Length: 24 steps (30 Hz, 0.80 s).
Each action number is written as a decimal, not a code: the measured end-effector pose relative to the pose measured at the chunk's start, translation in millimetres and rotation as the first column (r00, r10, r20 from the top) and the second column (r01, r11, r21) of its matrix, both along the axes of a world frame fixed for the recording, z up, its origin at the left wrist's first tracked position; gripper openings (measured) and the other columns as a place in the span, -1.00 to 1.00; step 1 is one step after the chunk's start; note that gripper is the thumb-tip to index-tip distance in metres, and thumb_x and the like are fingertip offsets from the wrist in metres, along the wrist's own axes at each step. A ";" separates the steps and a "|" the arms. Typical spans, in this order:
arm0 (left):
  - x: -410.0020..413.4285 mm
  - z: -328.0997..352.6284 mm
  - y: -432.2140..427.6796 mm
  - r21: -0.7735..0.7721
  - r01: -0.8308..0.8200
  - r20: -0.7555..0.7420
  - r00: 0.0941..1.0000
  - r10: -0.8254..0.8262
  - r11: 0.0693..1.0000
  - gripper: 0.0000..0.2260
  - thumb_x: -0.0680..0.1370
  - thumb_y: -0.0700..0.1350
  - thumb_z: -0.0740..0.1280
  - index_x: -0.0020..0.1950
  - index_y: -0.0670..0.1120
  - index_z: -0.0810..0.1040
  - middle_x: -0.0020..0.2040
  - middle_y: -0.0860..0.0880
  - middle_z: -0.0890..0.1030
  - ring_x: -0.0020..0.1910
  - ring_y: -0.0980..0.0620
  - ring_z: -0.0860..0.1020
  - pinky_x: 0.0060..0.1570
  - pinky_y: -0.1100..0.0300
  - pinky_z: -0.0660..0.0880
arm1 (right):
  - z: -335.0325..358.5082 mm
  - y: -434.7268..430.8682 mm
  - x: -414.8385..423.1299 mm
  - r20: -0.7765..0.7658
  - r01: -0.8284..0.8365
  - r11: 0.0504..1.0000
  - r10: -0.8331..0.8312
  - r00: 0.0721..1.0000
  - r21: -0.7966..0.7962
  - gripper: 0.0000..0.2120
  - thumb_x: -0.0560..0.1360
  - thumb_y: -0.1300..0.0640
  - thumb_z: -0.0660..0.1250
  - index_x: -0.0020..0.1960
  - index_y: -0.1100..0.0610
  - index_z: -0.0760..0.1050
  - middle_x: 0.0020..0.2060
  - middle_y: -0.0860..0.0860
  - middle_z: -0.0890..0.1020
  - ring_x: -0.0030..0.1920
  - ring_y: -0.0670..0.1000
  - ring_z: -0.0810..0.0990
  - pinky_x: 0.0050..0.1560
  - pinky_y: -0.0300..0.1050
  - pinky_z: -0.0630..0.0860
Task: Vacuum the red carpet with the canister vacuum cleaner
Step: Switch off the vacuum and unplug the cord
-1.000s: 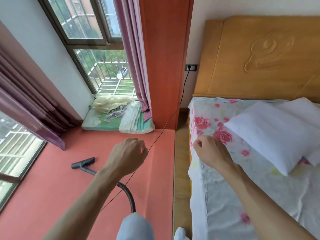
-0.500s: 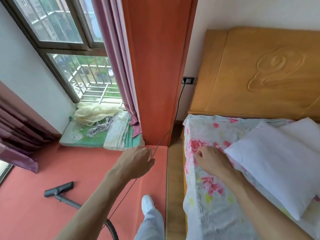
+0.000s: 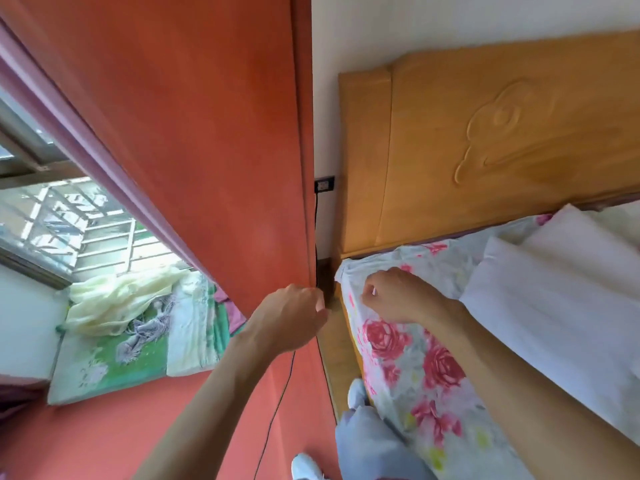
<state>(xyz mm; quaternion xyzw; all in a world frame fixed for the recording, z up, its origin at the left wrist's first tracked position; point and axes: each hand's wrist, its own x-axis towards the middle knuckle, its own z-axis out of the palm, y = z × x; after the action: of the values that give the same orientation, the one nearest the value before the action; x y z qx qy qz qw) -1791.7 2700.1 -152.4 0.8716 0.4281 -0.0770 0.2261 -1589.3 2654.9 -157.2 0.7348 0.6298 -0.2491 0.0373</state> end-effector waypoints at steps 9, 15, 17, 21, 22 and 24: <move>90.5 -39.7 113.9 -0.090 -0.075 -0.078 0.995 0.068 0.993 -0.75 0.63 0.00 0.20 0.15 -0.10 0.59 0.15 -0.11 0.63 0.15 -0.14 0.57 0.15 0.04 0.48 | -58.4 144.9 82.0 -0.129 -0.042 0.996 0.032 0.991 -0.075 -0.62 0.61 0.03 0.15 0.06 0.32 0.56 -0.02 0.22 0.63 0.03 0.20 0.58 0.06 0.06 0.52; 140.6 -82.4 175.2 -0.185 -0.391 -0.100 0.920 0.378 0.902 -0.76 0.57 -0.04 0.22 -0.02 -0.12 0.63 -0.03 -0.15 0.69 -0.03 -0.18 0.65 -0.02 -0.05 0.58 | -117.4 245.9 105.9 -0.258 -0.108 0.993 0.094 0.962 -0.042 -0.71 0.60 0.05 0.18 -0.06 0.24 0.56 -0.06 0.17 0.64 -0.06 0.18 0.60 -0.10 -0.04 0.49; 153.8 -100.3 187.2 -0.217 -0.475 -0.122 0.880 0.459 0.853 -0.69 0.51 0.04 0.18 0.00 -0.07 0.64 -0.04 -0.11 0.70 -0.03 -0.16 0.65 -0.01 -0.04 0.58 | -134.8 270.5 103.3 -0.310 -0.087 0.996 0.075 0.948 -0.028 -0.74 0.59 0.08 0.18 -0.11 0.24 0.51 -0.06 0.20 0.64 -0.11 0.18 0.59 -0.14 -0.06 0.46; 178.5 -134.3 198.7 -0.343 -0.625 -0.151 0.774 0.615 0.701 -0.77 0.47 -0.01 0.22 -0.09 -0.08 0.62 -0.12 -0.15 0.71 -0.05 -0.16 0.66 0.01 0.02 0.57 | -167.1 318.1 93.8 -0.511 0.016 0.997 -0.055 0.858 -0.081 -0.71 0.61 0.04 0.16 0.04 0.21 0.56 0.04 0.16 0.65 0.06 0.18 0.60 0.01 -0.05 0.48; 183.3 -142.2 200.5 -0.349 -0.648 -0.146 0.751 0.644 0.677 -0.83 0.50 -0.07 0.25 -0.10 -0.09 0.61 -0.13 -0.14 0.71 -0.05 -0.15 0.66 0.00 0.05 0.56 | -178.0 331.8 91.7 -0.563 0.068 0.991 -0.121 0.818 -0.115 -0.69 0.62 0.02 0.16 0.10 0.20 0.56 0.08 0.15 0.64 0.10 0.16 0.59 0.07 -0.05 0.48; 192.2 -154.0 205.7 -0.372 -0.705 -0.104 0.678 0.728 0.603 -0.87 0.49 -0.13 0.26 -0.13 -0.11 0.61 -0.18 -0.08 0.70 -0.11 -0.13 0.67 -0.05 0.05 0.57 | -199.3 358.5 88.9 -0.611 0.184 0.965 -0.260 0.748 -0.186 -0.66 0.62 0.01 0.14 0.25 0.19 0.50 0.18 0.15 0.59 0.20 0.14 0.55 0.20 -0.04 0.47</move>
<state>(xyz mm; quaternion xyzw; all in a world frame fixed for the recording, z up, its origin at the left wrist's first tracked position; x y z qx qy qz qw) -1599.5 2905.8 -306.4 0.5667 0.7104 -0.0365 0.4157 -1500.4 3013.4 -356.5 0.6751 0.4986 -0.5186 -0.1634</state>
